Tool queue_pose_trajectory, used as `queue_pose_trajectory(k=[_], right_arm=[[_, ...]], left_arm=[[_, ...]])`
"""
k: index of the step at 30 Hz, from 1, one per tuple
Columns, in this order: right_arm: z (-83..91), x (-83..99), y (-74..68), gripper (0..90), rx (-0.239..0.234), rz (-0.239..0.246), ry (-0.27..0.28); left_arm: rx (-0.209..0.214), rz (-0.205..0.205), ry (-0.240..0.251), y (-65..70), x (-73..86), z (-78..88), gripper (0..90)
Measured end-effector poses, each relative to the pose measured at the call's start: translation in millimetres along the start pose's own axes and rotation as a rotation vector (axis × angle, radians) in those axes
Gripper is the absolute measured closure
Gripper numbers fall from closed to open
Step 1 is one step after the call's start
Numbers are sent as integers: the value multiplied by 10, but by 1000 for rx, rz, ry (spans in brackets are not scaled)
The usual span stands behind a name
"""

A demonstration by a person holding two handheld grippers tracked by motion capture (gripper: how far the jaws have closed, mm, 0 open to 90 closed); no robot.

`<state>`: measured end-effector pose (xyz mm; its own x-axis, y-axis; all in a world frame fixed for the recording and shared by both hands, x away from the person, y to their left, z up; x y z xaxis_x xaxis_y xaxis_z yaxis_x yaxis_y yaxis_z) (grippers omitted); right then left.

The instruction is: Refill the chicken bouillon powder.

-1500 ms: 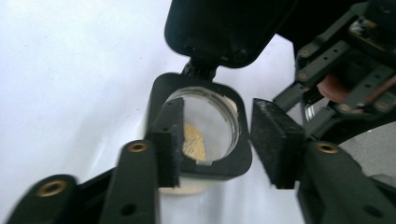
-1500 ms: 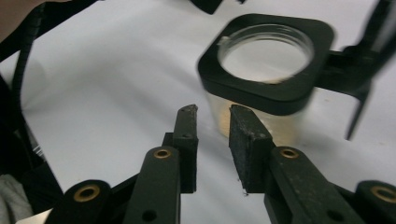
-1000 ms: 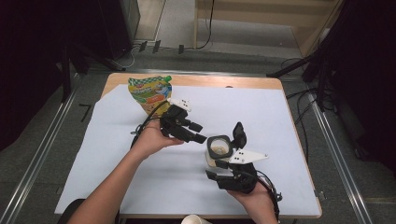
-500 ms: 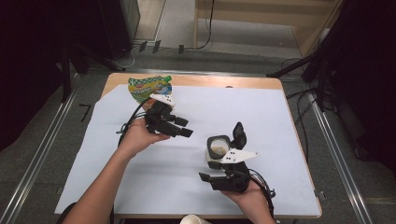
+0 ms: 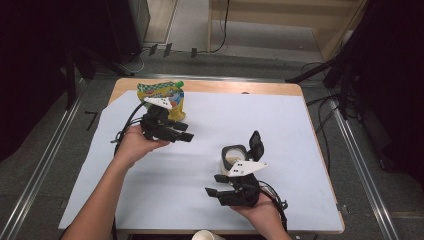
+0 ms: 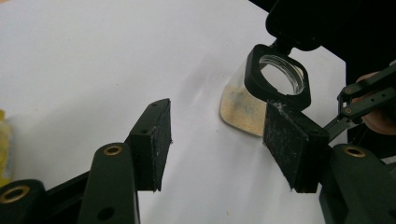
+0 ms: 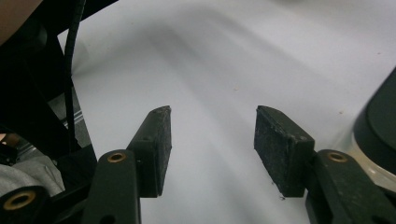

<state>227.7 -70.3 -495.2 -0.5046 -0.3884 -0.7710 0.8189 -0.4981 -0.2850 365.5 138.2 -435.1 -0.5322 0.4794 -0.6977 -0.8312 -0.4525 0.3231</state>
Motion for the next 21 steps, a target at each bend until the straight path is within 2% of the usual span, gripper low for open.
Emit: queue_pose_trajectory(k=[7,14,21], right_arm=[[-65,-2,-32,475,-18,21,-18],[-94,-5,-49,476,-29,36,-26],[-147,14,-59,476,-35,52,-42]], left_arm=[[-37,20,14,-100,70,147,428],[-49,52,30,-175,112,253,428],[-80,82,56,-320,176,405,429]])
Point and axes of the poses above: each handheld gripper's, and its own axes: z roughly backward along the jaws, x roughly out of its underside, y roughly to its right, the point moved 5 cm from there along -z, roughly forward along the jaws, and after that the axes turned 1 degree about -y, right-handed, at the moved point
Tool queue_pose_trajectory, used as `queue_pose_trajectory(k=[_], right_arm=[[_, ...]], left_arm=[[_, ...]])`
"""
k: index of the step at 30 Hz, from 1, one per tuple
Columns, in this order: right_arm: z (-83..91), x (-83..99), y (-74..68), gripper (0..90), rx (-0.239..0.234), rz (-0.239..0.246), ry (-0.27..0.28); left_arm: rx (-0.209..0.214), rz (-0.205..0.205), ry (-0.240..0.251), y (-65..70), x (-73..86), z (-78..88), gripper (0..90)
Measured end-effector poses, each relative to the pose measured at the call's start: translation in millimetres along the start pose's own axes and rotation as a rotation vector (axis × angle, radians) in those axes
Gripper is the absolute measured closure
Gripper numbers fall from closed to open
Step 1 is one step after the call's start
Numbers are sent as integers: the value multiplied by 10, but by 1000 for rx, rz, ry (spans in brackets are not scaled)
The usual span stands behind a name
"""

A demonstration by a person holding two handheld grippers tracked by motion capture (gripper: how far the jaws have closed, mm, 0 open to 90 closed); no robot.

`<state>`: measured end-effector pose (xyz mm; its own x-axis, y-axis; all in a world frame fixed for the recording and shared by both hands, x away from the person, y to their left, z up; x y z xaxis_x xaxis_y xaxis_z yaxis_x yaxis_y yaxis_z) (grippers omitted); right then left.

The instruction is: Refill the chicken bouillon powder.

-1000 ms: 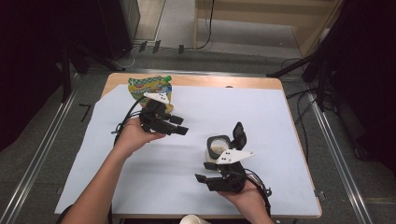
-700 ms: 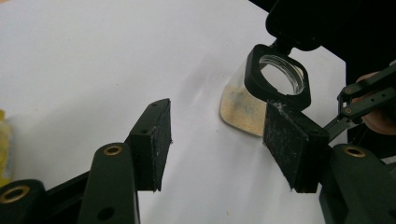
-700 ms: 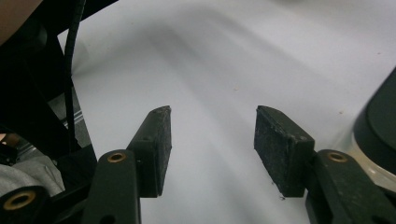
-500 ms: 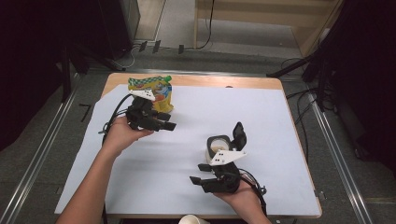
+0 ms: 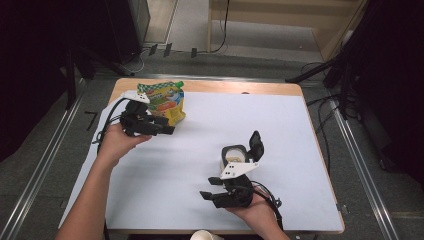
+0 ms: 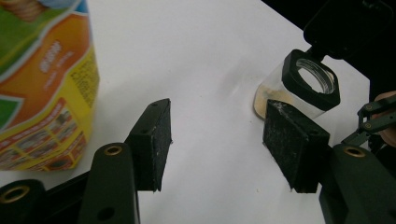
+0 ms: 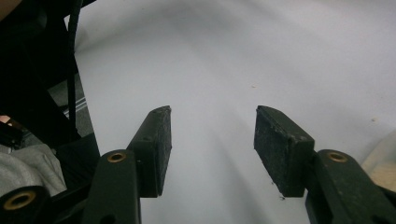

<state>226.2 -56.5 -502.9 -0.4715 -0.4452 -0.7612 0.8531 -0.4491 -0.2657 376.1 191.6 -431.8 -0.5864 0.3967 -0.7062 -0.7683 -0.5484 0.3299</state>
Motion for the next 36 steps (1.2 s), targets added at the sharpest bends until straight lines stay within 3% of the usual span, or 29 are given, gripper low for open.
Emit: queue_pose_trajectory(k=[7,10,13,14,18,24,27,28,34,36], right_arm=[[-22,9,-13,476,-1,1,-4],[-31,13,-22,477,-5,0,-9],[-43,14,-29,477,-8,7,-10],[-46,15,-27,477,-8,8,-11],[-60,21,-26,477,-8,9,-15],[-75,22,-38,476,-13,8,-15],[-74,19,-47,477,-9,5,-13],[-74,19,-52,476,-4,4,-12],[-76,9,-50,476,2,-7,-2],[-84,14,-46,475,6,-8,1]], left_arm=[[-16,29,26,-134,18,126,428],[-63,30,13,-231,50,189,429],[-83,42,29,-318,64,254,429],[-93,48,24,-407,81,288,429],[-122,51,3,-518,113,318,428],[-159,78,42,-706,129,406,416],[-209,75,13,-805,133,402,397],[-189,76,29,-825,111,387,392],[-182,45,78,-813,-22,312,408],[-192,34,63,-820,-88,270,408]])
Point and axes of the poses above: each handheld gripper's, and its own axes: z roughly backward along the jaws, x roughly out of its underside, y roughly to its right, the point moved 5 cm from there along -z, roughly forward along the jaws, and after that the axes turned 1 degree about -y, right-handed, at the moved point
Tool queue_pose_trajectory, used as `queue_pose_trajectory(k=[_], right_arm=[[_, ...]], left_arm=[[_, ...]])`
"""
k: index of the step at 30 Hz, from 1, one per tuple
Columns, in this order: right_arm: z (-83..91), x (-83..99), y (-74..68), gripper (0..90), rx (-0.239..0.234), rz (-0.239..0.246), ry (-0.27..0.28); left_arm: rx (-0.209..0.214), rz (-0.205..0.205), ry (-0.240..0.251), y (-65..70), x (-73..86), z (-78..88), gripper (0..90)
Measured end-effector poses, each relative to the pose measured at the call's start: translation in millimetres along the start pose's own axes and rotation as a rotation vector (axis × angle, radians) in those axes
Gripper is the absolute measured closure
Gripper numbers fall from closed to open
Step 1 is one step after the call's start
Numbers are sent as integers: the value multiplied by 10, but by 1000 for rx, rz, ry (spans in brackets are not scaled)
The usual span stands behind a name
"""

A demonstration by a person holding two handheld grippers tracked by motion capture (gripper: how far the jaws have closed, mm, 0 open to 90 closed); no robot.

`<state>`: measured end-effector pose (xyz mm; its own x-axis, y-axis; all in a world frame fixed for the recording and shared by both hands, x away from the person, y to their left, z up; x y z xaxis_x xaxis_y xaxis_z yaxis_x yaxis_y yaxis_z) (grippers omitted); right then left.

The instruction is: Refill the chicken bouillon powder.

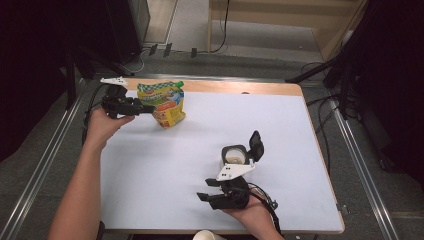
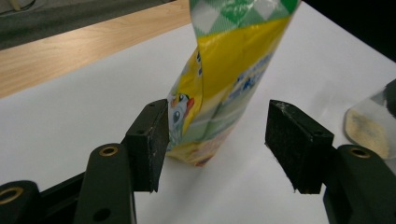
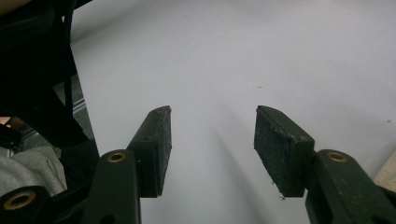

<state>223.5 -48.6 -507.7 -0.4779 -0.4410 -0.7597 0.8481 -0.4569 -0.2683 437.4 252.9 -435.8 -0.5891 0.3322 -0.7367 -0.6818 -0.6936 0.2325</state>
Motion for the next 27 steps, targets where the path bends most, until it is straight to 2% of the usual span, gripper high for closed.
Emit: queue_pose_trajectory(k=[7,8,11,12,17,18,20,22,23,24,27], right_arm=[[-43,10,20,474,16,-16,-6],[-74,-18,4,471,2,-26,2],[-112,-52,-25,466,-16,-30,11],[-151,-83,-57,456,-19,-24,14],[-270,-182,-140,440,-27,0,29],[-315,-239,-154,439,-28,10,33],[-358,-305,-150,439,-24,17,40],[-402,-356,-128,440,-11,23,40],[-402,-356,-128,440,-11,23,40],[-416,-365,-122,441,-7,21,42],[-463,-346,-101,442,2,16,36]], left_arm=[[22,-21,21,46,-96,-135,444],[13,-31,0,53,-108,-188,466],[8,-41,-7,68,-114,-226,505],[-2,-47,-6,79,-117,-261,559],[-10,-30,12,66,-116,-273,632],[-7,-6,17,59,-115,-276,669],[-6,-6,16,66,-113,-280,707],[-17,-23,15,97,-115,-294,731],[-17,-23,15,97,-115,-294,755],[-34,-31,15,103,-118,-292,755],[-34,-24,21,110,-120,-291,811]])
Point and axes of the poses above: each handheld gripper's, and its own axes: z roughly backward along the jaws, x roughly out of its underside, y roughly to its right, the point moved 5 cm from there along -z, roughly forward along the jaws, and after that the axes turned 1 degree about -y, right-handed, at the moved point
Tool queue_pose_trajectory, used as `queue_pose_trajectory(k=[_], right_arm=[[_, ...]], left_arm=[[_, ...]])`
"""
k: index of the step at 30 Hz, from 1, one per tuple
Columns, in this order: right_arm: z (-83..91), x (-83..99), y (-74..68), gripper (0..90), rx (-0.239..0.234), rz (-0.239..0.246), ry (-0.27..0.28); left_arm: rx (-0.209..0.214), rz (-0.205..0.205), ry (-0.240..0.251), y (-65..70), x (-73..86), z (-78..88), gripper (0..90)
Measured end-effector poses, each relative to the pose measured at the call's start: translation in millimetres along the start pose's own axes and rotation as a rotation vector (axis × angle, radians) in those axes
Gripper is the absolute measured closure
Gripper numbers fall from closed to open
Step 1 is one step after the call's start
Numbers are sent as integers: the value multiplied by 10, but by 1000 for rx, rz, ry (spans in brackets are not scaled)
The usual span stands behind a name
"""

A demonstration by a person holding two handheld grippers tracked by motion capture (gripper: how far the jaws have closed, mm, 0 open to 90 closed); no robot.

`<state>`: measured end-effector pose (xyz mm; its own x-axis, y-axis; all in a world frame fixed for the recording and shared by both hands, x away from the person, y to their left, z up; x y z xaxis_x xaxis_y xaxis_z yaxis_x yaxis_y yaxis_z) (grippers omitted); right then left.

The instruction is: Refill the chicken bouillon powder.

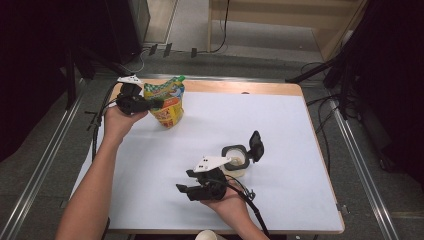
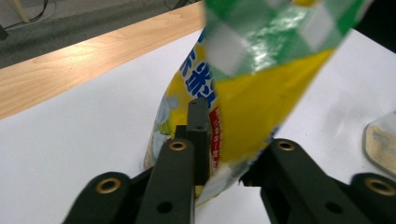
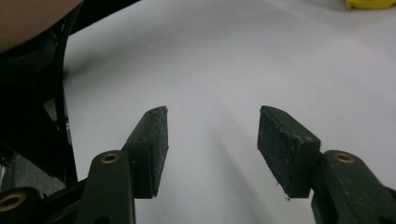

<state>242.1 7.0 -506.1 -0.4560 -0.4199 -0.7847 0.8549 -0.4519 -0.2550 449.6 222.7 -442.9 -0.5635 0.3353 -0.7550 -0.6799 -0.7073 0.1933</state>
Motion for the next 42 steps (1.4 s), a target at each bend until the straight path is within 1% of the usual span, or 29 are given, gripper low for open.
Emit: queue_pose_trajectory(k=[1,2,4,6,7,8,9,11,13,15,16,17,18,20,22,23,24,27,28,29,30,33,35,36,37,38,39,40,42], right_arm=[[-20,38,-4,442,11,17,-15],[-20,38,-4,442,11,17,-15],[-27,70,-12,446,18,23,-20],[-37,84,-9,448,15,22,-14],[-46,90,-8,449,16,17,-10],[-46,90,-8,449,16,17,-10],[-53,96,-2,449,18,21,-10],[-55,100,1,449,20,23,-8],[-56,108,12,453,21,22,-7],[-57,124,33,456,25,16,-16],[-58,128,40,456,25,12,-15],[-58,142,58,456,27,3,-14],[-61,145,69,456,28,5,-13],[-64,149,75,457,28,-1,-13],[-69,154,88,469,31,-8,-20],[-76,158,96,471,33,-10,-25],[-76,158,96,471,33,-10,-25],[-84,161,122,472,43,-8,-23],[-94,164,148,473,44,-21,-19],[-102,164,160,473,48,-29,-17],[-102,164,160,473,48,-29,-17],[-121,174,198,475,54,-37,-9],[-123,172,206,475,59,-36,-10],[-125,170,213,475,65,-36,-10],[-126,160,235,475,73,-33,-4],[-127,158,240,475,74,-34,-1],[-128,156,253,474,82,-35,4],[-128,156,253,474,82,-35,4],[-131,158,267,473,87,-37,8]], left_arm=[[-8,2,4,8,-4,3,851],[-8,2,4,8,-4,3,871],[-21,-5,7,21,-12,4,880],[-26,-1,10,30,-20,8,893],[-12,9,14,46,-32,28,900],[-12,9,14,46,-32,28,900],[11,16,15,79,-47,53,900],[20,17,16,96,-54,62,900],[32,2,7,164,-75,92,900],[39,-3,-1,222,-96,131,900],[51,-2,1,266,-113,165,900],[78,3,0,334,-136,218,900],[78,3,0,334,-136,218,900],[101,-2,3,406,-154,266,900],[114,-10,3,484,-166,315,900],[116,-9,4,551,-175,373,900],[116,-9,4,551,-175,373,900],[131,-20,5,646,-174,456,900],[138,-21,7,676,-172,481,900],[152,-27,8,744,-165,528,900],[152,-27,8,744,-165,528,900],[162,-28,7,811,-152,558,900],[162,-28,-6,858,-142,569,900],[160,-32,-5,887,-141,573,900],[168,-38,-11,945,-139,582,900],[168,-38,-11,945,-139,582,900],[186,-40,-17,1009,-135,585,900],[186,-40,-17,1009,-135,585,900],[206,-44,-24,1062,-125,592,900]])
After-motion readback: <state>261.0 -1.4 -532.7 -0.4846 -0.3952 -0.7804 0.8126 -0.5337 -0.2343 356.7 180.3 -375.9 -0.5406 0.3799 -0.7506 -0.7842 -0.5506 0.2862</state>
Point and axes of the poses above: each handheld gripper's, and its own axes: z roughly backward along the jaws, x roughly out of its underside, y roughly to its right, the point moved 5 cm from there along -z, roughly forward along the jaws, and after that the axes turned 1 degree about -y, right-handed, at the moved point
